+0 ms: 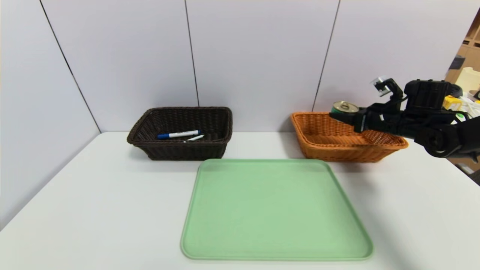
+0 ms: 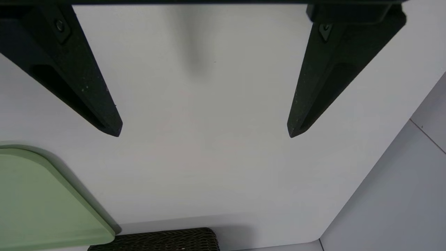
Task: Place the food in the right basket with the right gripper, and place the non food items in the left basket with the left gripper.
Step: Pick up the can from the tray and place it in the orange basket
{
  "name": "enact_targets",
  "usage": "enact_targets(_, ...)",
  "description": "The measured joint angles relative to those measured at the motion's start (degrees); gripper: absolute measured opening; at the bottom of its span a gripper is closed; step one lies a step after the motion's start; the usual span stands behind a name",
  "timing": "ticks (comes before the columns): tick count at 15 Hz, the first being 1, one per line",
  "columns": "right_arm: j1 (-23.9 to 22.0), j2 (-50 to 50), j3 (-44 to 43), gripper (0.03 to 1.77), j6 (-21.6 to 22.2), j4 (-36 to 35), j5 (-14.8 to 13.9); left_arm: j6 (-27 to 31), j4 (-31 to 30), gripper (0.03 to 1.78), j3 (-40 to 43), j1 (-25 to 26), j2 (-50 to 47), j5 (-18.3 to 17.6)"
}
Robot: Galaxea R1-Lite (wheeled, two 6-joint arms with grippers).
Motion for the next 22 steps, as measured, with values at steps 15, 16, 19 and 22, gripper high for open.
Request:
enact_targets(15,-2.1,8.2,-17.6,0.99,-6.6,25.7,0.1,0.0,0.0,1.69,0.0,0.0,0.0,0.0)
enact_targets(16,-2.1,8.8,-17.8,0.99,-6.8,25.8,0.1,0.0,0.0,1.69,0.0,0.0,0.0,0.0)
enact_targets(19,-2.0,10.5,-18.3,0.99,-8.6,25.9,0.0,0.0,0.0,1.69,0.0,0.0,0.0,0.0)
enact_targets(22,-1.5,12.0,-18.7,0.99,-9.9,26.0,0.0,0.0,0.0,1.69,0.0,0.0,0.0,0.0)
